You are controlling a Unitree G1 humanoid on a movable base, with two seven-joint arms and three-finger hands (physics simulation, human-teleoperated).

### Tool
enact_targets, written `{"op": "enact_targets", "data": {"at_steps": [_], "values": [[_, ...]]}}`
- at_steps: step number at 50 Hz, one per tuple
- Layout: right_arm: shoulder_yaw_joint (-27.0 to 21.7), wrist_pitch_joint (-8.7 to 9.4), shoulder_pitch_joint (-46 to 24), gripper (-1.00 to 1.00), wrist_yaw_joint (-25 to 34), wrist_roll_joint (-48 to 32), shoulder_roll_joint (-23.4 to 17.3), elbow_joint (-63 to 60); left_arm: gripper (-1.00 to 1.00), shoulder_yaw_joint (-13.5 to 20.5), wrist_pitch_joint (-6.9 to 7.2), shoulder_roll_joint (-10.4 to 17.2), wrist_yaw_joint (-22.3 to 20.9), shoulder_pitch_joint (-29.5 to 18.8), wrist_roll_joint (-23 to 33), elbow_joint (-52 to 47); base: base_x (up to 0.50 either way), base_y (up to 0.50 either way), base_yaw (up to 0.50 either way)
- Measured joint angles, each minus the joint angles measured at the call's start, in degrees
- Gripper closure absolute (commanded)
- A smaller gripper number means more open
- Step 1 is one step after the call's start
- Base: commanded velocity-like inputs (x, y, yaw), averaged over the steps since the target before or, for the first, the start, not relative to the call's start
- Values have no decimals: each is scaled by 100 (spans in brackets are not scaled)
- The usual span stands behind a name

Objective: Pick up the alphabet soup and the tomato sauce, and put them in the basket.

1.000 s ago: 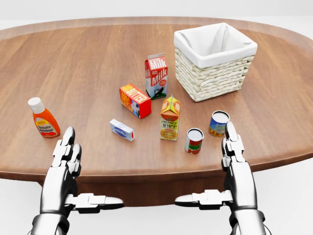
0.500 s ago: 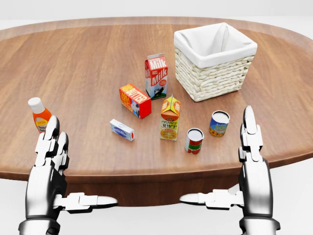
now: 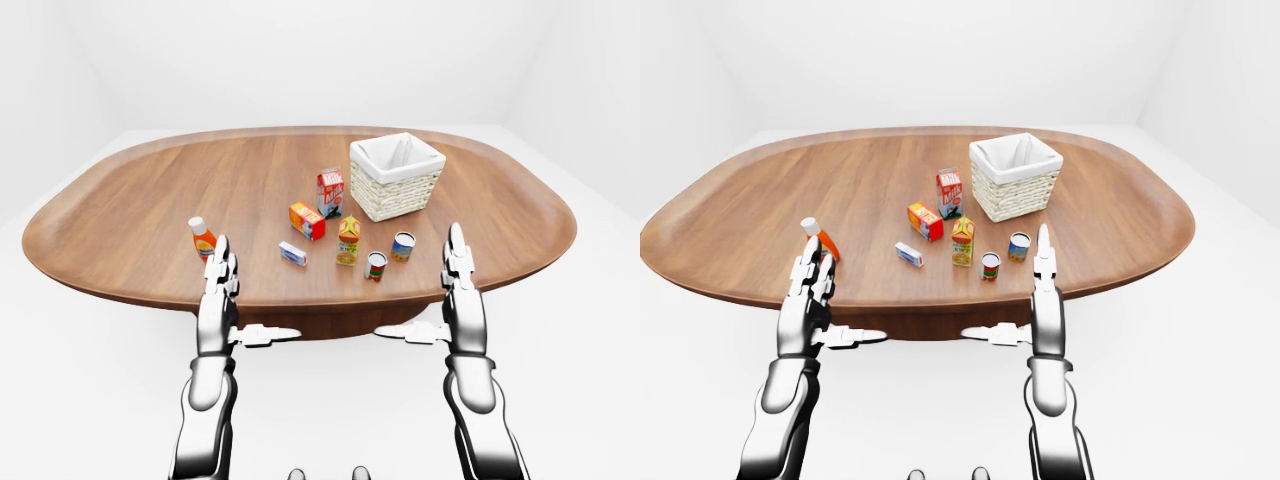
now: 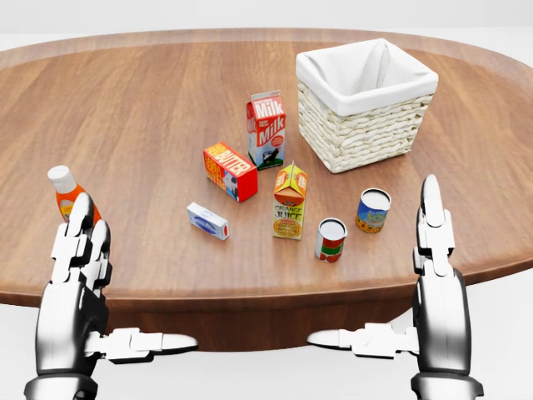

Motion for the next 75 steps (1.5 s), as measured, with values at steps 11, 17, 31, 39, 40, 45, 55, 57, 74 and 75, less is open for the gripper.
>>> {"op": "enact_targets", "data": {"at_steps": [11, 17, 31, 39, 40, 45, 55, 57, 74, 75], "values": [[11, 0, 22, -100, -8, -41, 0, -30, -100, -12, 0, 0, -14, 6, 14, 15, 0, 0, 0], [12, 0, 32, -100, -8, -49, 0, -41, -100, -19, 0, 0, -19, 4, 22, 33, 0, 0, 0], [18, 0, 51, -100, -8, -56, 1, -65, -100, -26, 0, 1, -26, 2, 33, 56, 26, 0, 0], [18, 0, 50, -100, -9, -56, 0, -54, -100, -32, 0, -1, -29, 9, 39, 37, 32, 0, 0], [18, 0, 50, -100, -9, -55, 0, -52, -100, -33, 0, -1, -29, 10, 39, 36, 32, 0, 0], [13, 0, 41, -100, -9, -49, -2, -24, -100, -34, 0, -1, -29, 8, 42, 39, 32, 0, 0], [12, 0, 34, -100, 2, -36, 1, -2, -100, -34, 0, 1, -28, 5, 43, 30, 30, -11, 0], [11, 0, 34, -100, 4, -35, -1, 0, -100, -36, 0, -1, -28, 4, 44, 35, 28, -10, 0], [12, 0, 31, -100, 11, -41, -5, 31, -100, -41, 0, -3, -26, 0, 48, 42, 23, -1, 0], [12, 0, 30, -100, 12, -42, -4, 32, -100, -41, 0, -3, -26, 0, 48, 42, 20, 0, 0]]}}
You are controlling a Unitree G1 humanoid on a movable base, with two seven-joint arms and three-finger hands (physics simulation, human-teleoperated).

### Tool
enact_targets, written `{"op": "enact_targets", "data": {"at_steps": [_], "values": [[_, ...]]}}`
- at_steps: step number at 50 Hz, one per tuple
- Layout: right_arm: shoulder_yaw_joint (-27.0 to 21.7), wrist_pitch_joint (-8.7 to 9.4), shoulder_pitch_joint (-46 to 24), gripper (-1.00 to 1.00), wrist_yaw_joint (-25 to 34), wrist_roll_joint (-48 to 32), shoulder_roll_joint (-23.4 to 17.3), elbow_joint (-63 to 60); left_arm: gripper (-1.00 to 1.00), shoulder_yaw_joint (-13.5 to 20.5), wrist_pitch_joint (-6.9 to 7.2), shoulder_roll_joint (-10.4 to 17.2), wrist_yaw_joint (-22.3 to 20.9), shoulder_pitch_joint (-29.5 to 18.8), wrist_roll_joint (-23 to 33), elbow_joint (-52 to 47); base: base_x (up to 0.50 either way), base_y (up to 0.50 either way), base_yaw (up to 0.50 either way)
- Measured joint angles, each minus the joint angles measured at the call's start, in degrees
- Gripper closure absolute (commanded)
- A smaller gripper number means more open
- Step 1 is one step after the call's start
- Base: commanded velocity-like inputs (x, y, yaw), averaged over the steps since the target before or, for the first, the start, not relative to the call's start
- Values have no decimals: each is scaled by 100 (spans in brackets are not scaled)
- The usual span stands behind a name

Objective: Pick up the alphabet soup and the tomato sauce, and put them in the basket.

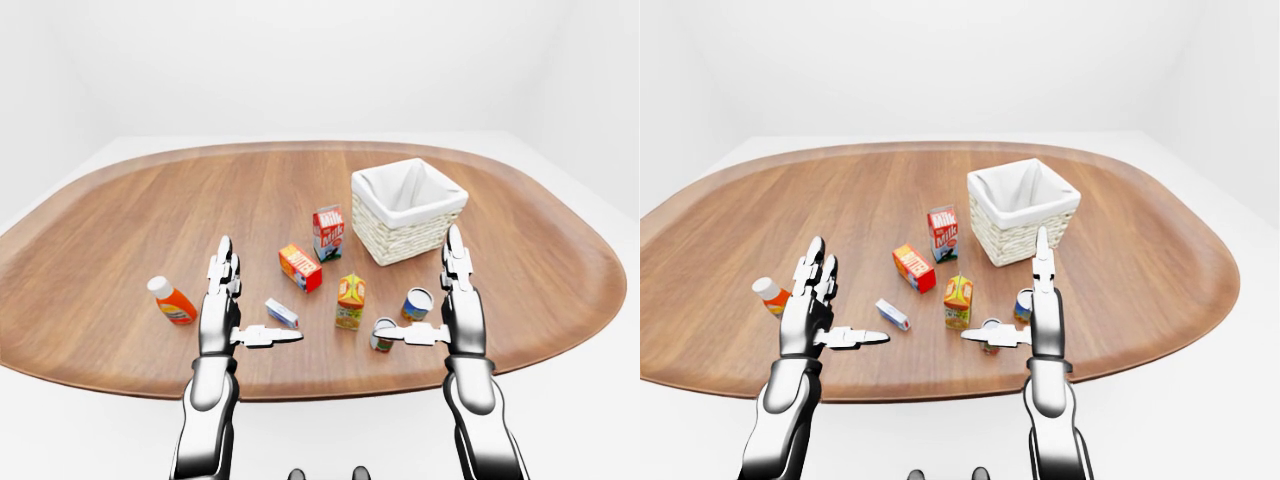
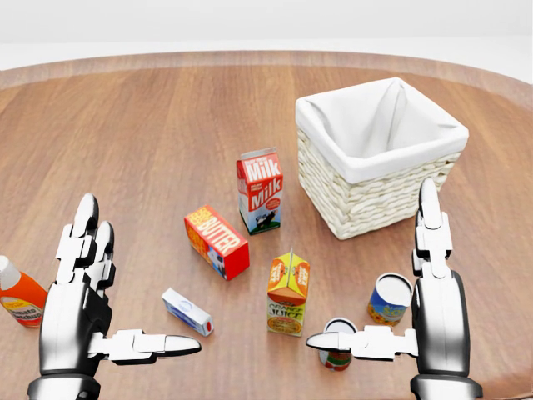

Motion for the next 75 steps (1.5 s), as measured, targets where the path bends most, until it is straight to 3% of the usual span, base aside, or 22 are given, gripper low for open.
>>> {"op": "enact_targets", "data": {"at_steps": [75], "values": [[2, 0, -12, -100, 21, 27, -5, 75, -100, -10, 0, 2, -2, -10, 21, 102, 12, -5, 0]]}}
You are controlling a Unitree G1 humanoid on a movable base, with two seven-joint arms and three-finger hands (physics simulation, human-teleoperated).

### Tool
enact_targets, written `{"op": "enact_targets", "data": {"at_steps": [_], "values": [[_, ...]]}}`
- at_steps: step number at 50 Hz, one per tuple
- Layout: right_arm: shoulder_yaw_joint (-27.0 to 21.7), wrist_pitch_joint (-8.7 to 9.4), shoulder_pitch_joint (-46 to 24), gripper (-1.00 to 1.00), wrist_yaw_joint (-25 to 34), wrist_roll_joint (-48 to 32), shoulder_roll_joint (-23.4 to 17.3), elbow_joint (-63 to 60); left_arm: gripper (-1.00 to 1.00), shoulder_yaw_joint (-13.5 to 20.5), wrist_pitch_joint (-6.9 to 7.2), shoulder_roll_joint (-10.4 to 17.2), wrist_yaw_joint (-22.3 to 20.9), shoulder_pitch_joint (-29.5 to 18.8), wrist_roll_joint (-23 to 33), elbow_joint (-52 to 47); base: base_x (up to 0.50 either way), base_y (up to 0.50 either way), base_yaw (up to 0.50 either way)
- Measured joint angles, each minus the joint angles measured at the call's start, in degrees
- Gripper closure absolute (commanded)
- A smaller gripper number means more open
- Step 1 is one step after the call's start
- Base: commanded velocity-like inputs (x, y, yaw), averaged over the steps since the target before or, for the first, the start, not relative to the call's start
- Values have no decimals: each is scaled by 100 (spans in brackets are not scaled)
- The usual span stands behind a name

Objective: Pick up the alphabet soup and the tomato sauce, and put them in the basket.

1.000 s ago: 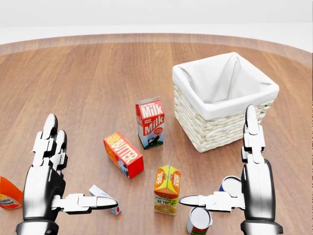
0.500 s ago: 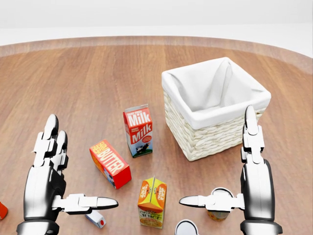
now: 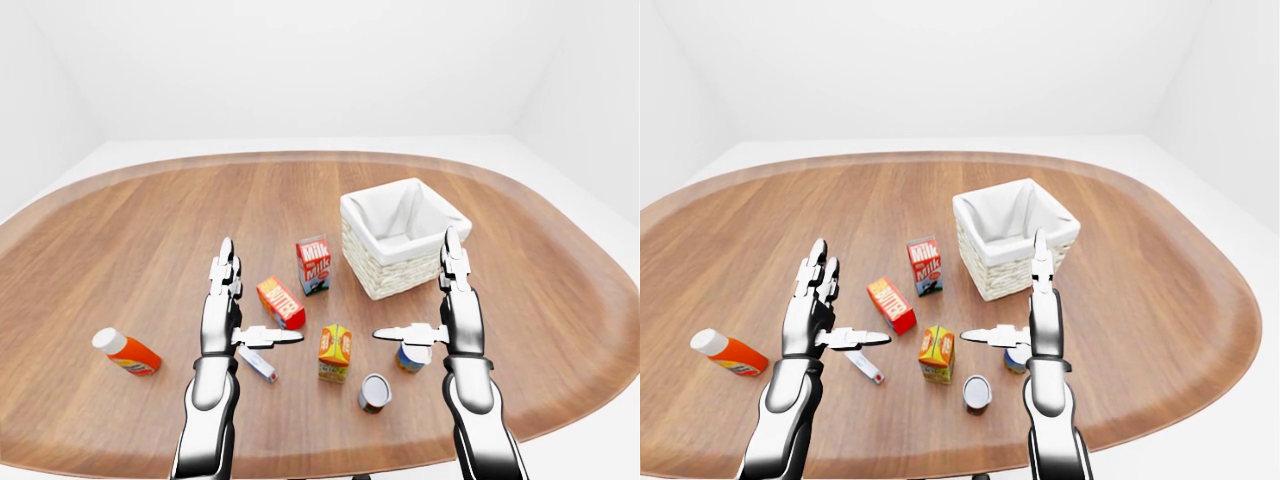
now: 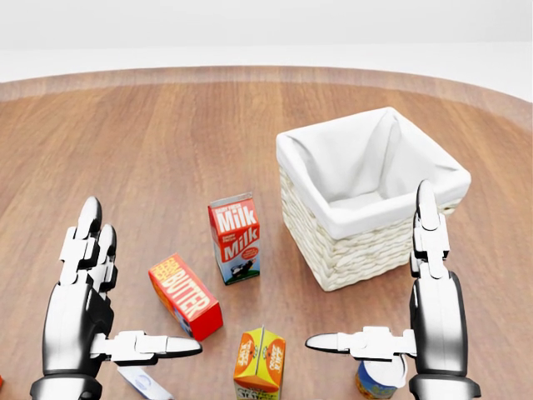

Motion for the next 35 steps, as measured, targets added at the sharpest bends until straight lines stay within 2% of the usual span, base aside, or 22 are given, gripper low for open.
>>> {"op": "enact_targets", "data": {"at_steps": [19, 35], "values": [[1, 0, -1, -100, 6, -4, 4, -6, -100, -2, 0, 0, 0, -2, -1, -7, 15, 0, 0], [17, 0, -5, -100, 13, -22, 0, 18, -100, -5, 0, 0, -7, 9, 1, -19, 3, 0, 0]]}}
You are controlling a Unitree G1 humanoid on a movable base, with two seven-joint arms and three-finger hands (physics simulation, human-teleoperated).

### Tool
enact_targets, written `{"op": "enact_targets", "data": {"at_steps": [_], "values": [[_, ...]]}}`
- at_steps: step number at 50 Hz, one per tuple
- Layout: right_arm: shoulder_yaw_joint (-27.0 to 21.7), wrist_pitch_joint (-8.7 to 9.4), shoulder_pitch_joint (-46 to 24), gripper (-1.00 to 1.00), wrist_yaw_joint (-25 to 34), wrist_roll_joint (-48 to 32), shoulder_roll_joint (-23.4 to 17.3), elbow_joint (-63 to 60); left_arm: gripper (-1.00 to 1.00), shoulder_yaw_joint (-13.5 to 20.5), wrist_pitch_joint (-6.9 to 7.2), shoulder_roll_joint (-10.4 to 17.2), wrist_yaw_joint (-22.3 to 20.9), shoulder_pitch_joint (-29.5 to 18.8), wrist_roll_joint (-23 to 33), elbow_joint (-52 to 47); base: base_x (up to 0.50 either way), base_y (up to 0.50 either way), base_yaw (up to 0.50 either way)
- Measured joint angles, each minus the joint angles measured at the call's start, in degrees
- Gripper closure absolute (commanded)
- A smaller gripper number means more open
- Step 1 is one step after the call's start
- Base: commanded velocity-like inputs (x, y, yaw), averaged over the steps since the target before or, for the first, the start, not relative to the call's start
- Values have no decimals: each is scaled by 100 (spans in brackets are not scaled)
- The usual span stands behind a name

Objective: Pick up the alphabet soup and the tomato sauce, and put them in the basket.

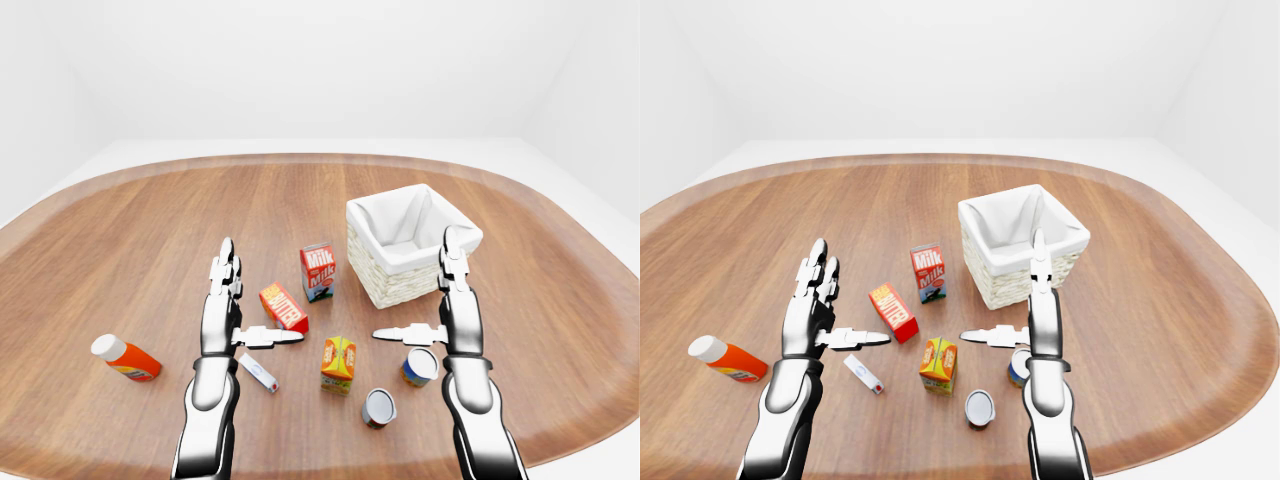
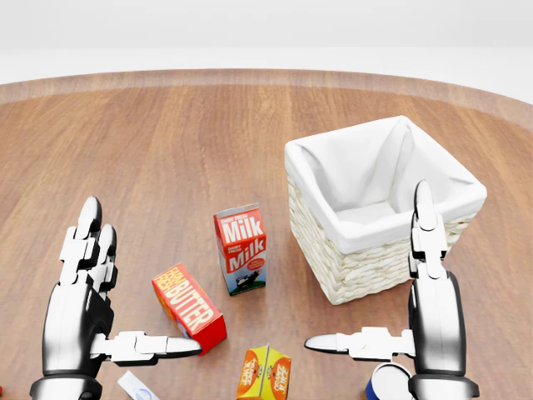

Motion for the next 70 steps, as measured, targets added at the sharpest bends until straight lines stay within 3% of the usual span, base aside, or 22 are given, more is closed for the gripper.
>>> {"op": "enact_targets", "data": {"at_steps": [25, 37, 48, 58, 70], "values": [[-168, 39, 18, -100, 29, -523, -58, -413, -100, -45, 0, 3, -40, 39, 124, 19, 0, 0, 0], [-14, 493, 303, -100, 451, -2386, -134, -1215, -100, -53, 0, 7, -50, 24, 158, 97, 0, 0, 0], [171, 680, 585, -100, 919, -4030, -176, -1695, -100, -57, 0, 10, -59, 26, 183, 114, 0, 0, 0], [170, 626, 839, -100, 1432, -4900, -191, -2094, -100, -66, 0, 11, -63, 40, 215, 111, 0, 0, 0], [35, 472, 1053, -100, 1903, -5403, -147, -2332, -100, -77, 0, 10, -63, 45, 248, 113, 0, 0, 0]]}}
